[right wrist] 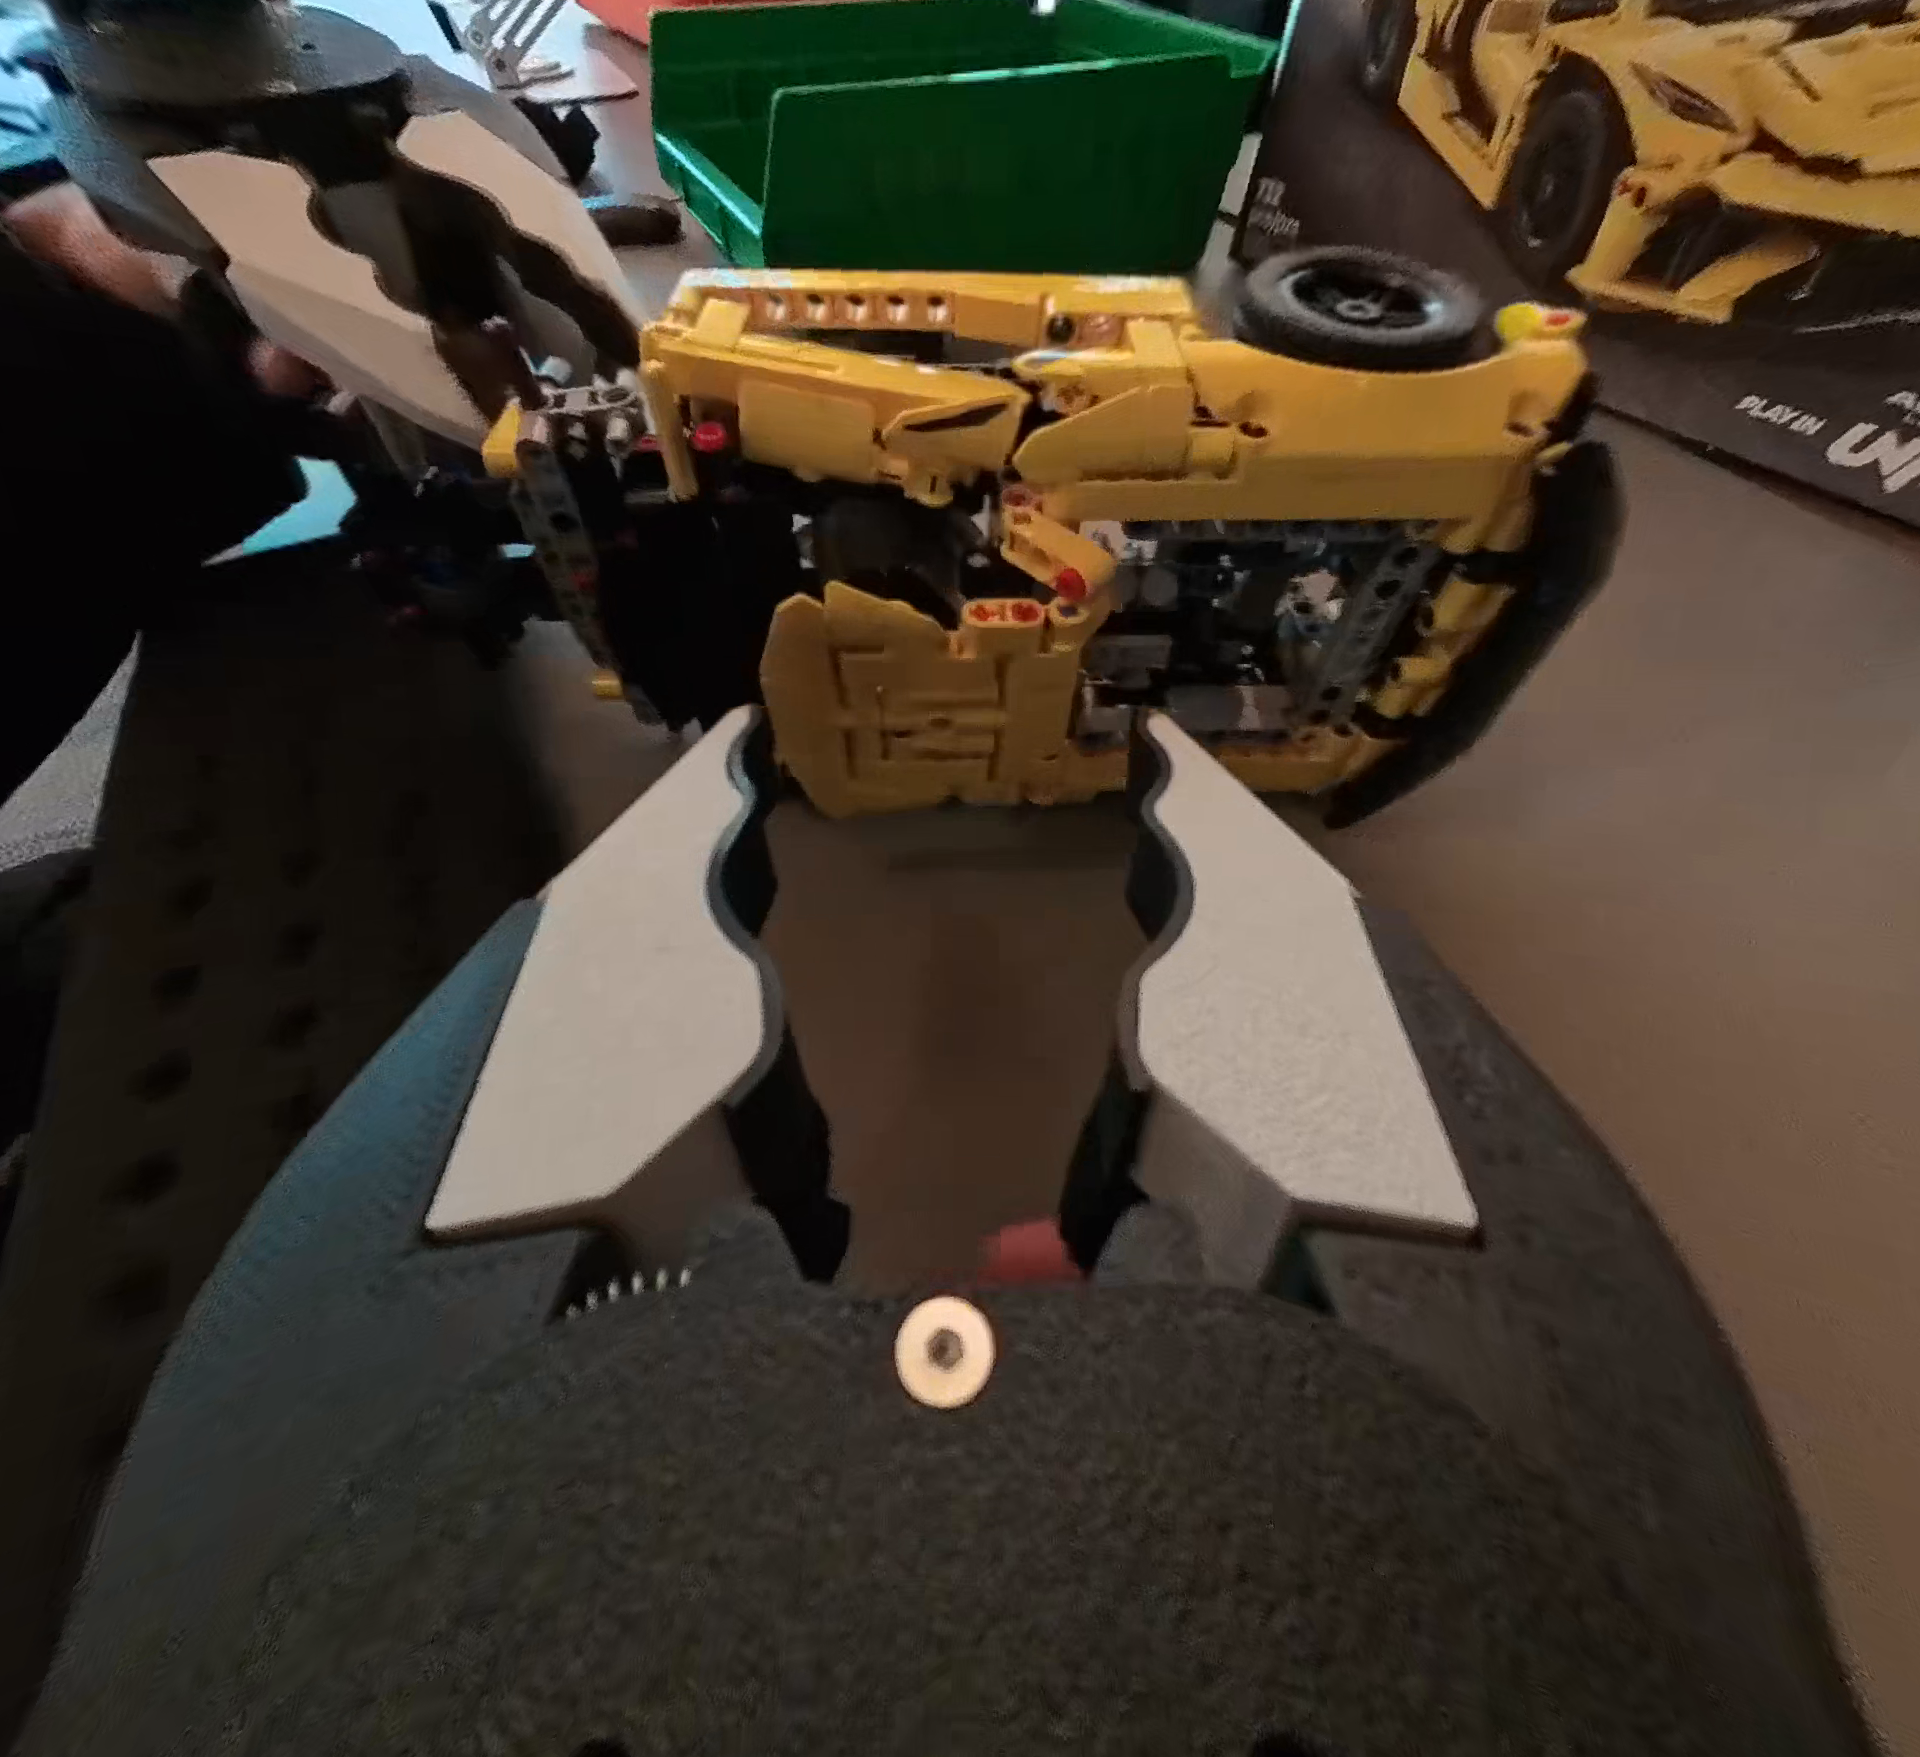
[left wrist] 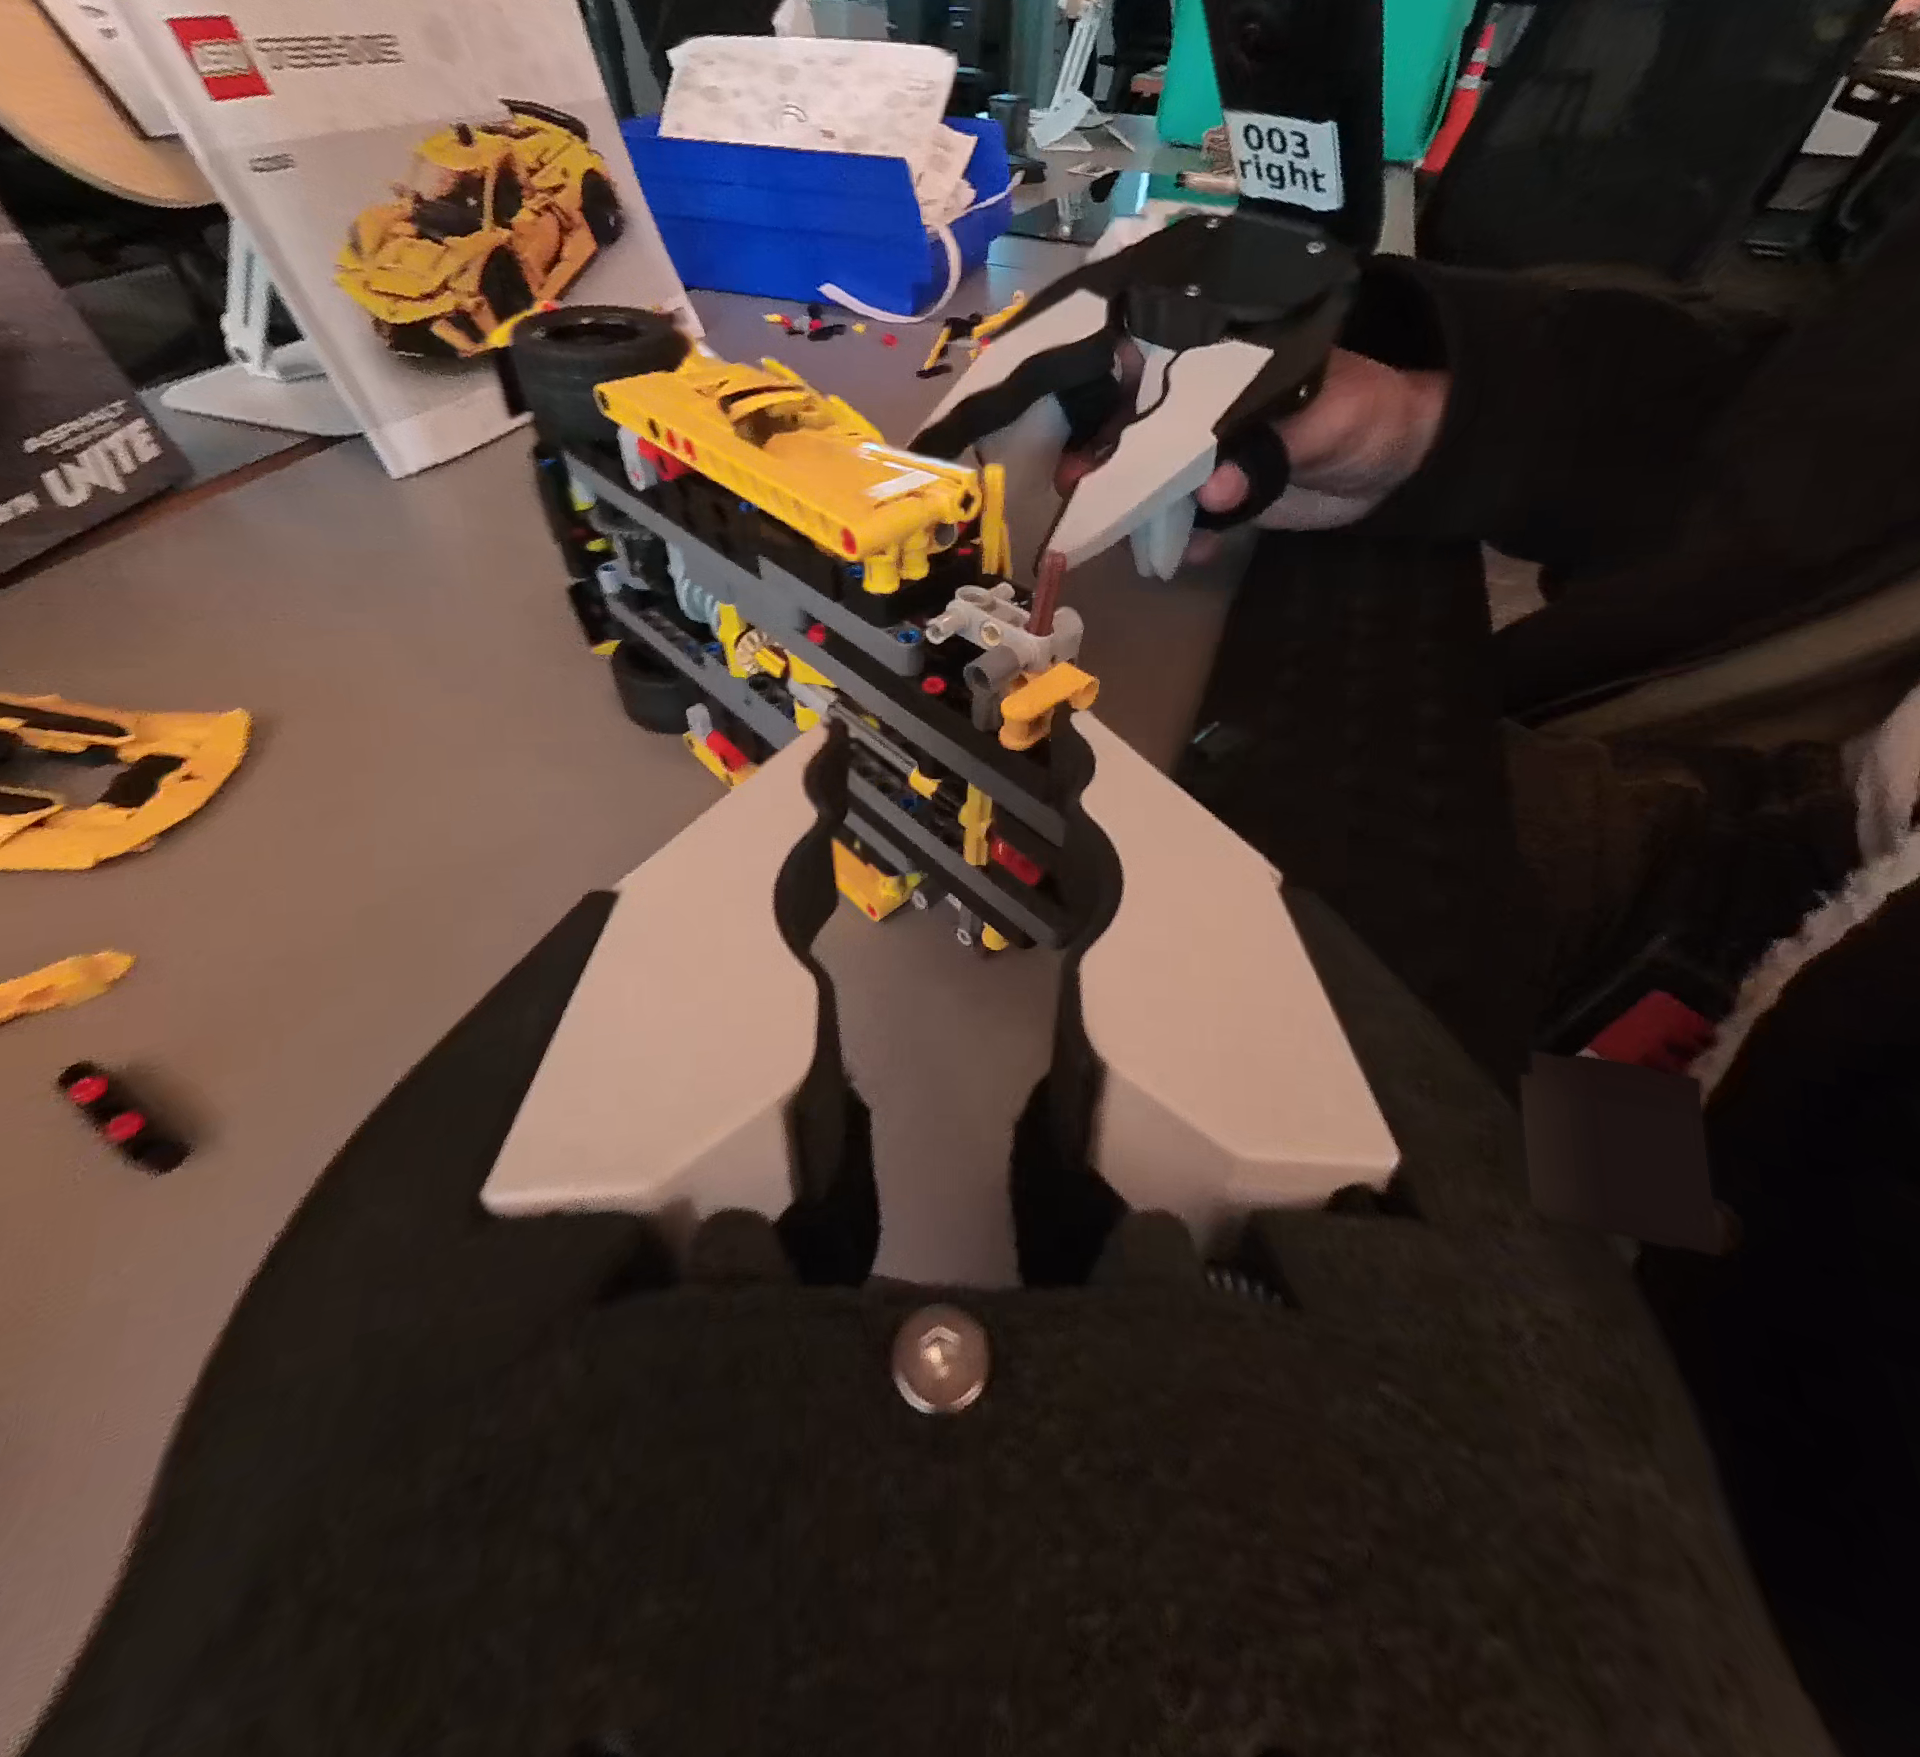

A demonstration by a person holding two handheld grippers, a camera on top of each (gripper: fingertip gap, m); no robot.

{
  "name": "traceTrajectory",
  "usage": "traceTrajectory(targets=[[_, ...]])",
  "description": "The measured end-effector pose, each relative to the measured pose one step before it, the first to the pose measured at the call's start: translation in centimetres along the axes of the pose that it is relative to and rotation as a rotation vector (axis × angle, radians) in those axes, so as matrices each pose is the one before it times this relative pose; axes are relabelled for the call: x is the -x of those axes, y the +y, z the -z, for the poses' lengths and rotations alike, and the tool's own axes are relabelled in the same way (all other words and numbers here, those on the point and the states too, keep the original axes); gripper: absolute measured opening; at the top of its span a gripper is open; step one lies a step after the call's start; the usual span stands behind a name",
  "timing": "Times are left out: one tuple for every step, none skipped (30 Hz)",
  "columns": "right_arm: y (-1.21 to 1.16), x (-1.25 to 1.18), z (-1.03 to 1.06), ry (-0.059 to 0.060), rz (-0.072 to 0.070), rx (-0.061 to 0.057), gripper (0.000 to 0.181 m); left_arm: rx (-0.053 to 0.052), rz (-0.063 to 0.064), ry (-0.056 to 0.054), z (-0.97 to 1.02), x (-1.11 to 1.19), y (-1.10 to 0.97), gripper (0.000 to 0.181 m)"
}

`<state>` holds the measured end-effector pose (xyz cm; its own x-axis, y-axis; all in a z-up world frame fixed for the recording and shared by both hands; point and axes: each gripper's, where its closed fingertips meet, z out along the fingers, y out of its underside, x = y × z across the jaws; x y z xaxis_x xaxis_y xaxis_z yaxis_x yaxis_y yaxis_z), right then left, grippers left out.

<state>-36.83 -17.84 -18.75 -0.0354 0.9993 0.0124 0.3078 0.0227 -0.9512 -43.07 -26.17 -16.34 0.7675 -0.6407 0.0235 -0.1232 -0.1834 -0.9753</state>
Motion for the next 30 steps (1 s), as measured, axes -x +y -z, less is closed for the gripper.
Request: traceTrajectory(targets=[[0.082, 0.412, -0.735, -0.0028, 0.0093, 0.0209, 0.071, 0.0062, 0.0091, -0.0192, 0.555, 0.521, 0.215, 0.039], [0.064, 0.095, -0.601, 0.0118, 0.0114, 0.0191, 0.072, 0.002, 0.0162, -0.028, 0.638, 0.676, 0.183, 0.038], [-0.046, 0.054, -0.482, 0.009, 0.0045, 0.0086, 0.072, 0.0009, 0.0146, -0.0371, 0.676, 0.81, 0.135, 0.037], [-0.16, 0.303, -0.404, -0.0131, -0.0029, -0.0011, 0.073, 0.004, 0.0098, -0.043, 0.685, 0.829, 0.086, 0.036], [-0.153, 0.211, -0.349, -0.0116, -0.0089, -0.0027, 0.073, 0.0, 0.0048, -0.0399, 0.71, 0.646, -0.122, 0.033], [-0.091, -0.024, -0.297, 0.001, -0.0075, -0.0002, 0.075, -0.0203, 0.0027, -0.0329, 0.717, 0.428, -0.549, 0.032], [-0.11, -0.119, -0.244, 0.0063, 0.0, -0.0007, 0.078, -0.037, 0.0026, -0.0342, 0.703, 0.335, -0.96, 0.032], [-0.19, -0.135, -0.136, 0.0078, 0.0041, -0.0047, 0.079, -0.038, 0.0, -0.0367, 0.613, 0.287, -1.203, 0.032], [-0.179, -0.047, -0.078, 0.0011, 0.0054, -0.0057, 0.079, -0.0302, -0.003, -0.0276, 0.441, 0.019, -1.232, 0.032], [-0.088, -0.14, 0.067, 0.0009, 0.0138, -0.0024, 0.079, -0.0115, -0.0097, -0.0064, 0.253, -0.449, -0.989, 0.032], [-0.103, -0.538, 0.368, 0.0152, 0.0169, -0.0015, 0.076, 0.0195, -0.0186, 0.0111, 0.111, -0.814, -0.432, 0.033], [-0.38, -0.945, 0.729, 0.0242, 0.0098, -0.0168, 0.07, 0.0538, -0.0258, 0.0076, 0.023, -0.758, 0.249, 0.034], [-0.687, -1.517, 1.034, 0.0387, -0.0017, -0.0362, 0.06, 0.0789, -0.0261, -0.0165, -0.008, -0.258, 0.867, 0.037], [-0.902, -1.894, 1.033, 0.0374, -0.0113, -0.0441, 0.054, 0.0947, -0.0139, -0.0311, -0.02, 0.134, 1.391, 0.042], [-0.93, -1.688, 0.737, 0.0015, -0.0138, -0.0308, 0.052, 0.1022, 0.0062, -0.0169, -0.112, 0.08, 1.776, 0.048], [-0.779, -1.182, 0.366, -0.0457, -0.0108, -0.0053, 0.055, 0.0895, 0.0182, 0.0126, -0.25, -0.22, 1.722, 0.055], [-0.409, -1.122, 0.021, -0.0507, 0.0098, 0.0119, 0.058, 0.057, 0.0196, 0.0278, -0.375, -0.265, 1.333, 0.059], [0.482, -1.432, -0.344, -0.0331, 0.0345, 0.0446, 0.059, 0.0322, 0.0239, 0.013, -0.443, 0.136, 0.896, 0.059], [1.219, -1.07, -0.699, -0.0576, 0.0282, 0.059, 0.064, 0.0164, 0.0281, 0.0093, -0.422, 0.223, 0.491, 0.059], [1.321, -0.54, -0.956, -0.0834, -0.0157, 0.0359, 0.074, -0.0034, 0.0213, 0.0325, -0.428, -0.227, 0.137, 0.059], [1.1, -0.265, -1.039, -0.0872, -0.0496, 0.0186, 0.083, -0.0136, 0.0085, 0.0286, -0.448, -0.297, -0.049, 0.059], [0.64, 0.013, -0.964, -0.0901, -0.0437, 0.0072, 0.083, -0.0098, -0.0029, 0.0032, -0.519, -0.023, -0.032, 0.059], [0.296, -0.278, -0.928, -0.053, -0.0435, -0.0043, 0.079, -0.0036, -0.0114, -0.004, -0.514, 0.015, 0.043, 0.059], [0.117, 0.011, -0.93, -0.0462, -0.0154, -0.0034, 0.074, -0.0091, -0.0124, 0.0053, -0.473, -0.166, -0.084, 0.058], [0.088, 0.22, -0.924, -0.0323, 0.0104, -0.0016, 0.065, -0.019, -0.006, 0.0278, -0.369, -0.498, -0.192, 0.052], [-0.105, 0.073, -0.832, -0.0041, 0.0213, -0.0111, 0.059, -0.0212, 0.0009, 0.034, -0.32, -0.515, -0.2, 0.035], [-0.205, 0.047, -0.586, 0.006, 0.02, 0.0032, 0.06, -0.0219, 0.0041, 0.0085, -0.257, 0.018, -0.263, 0.033], [-0.35, -0.295, -0.249, 0.0311, 0.0137, -0.0066, 0.058, -0.0317, 0.0239, -0.01, -0.168, 0.527, -0.364, 0.032], [-0.219, -0.363, 0.001, 0.0326, -0.0137, 0.0111, 0.057, -0.0358, 0.0651, -0.0045, -0.09, 0.751, -0.396, 0.027], [0.085, -0.17, 0.283, 0.0183, -0.0385, 0.0468, 0.057, -0.0304, 0.0957, 0.0244, -0.08, 0.513, -0.444, 0.027]])
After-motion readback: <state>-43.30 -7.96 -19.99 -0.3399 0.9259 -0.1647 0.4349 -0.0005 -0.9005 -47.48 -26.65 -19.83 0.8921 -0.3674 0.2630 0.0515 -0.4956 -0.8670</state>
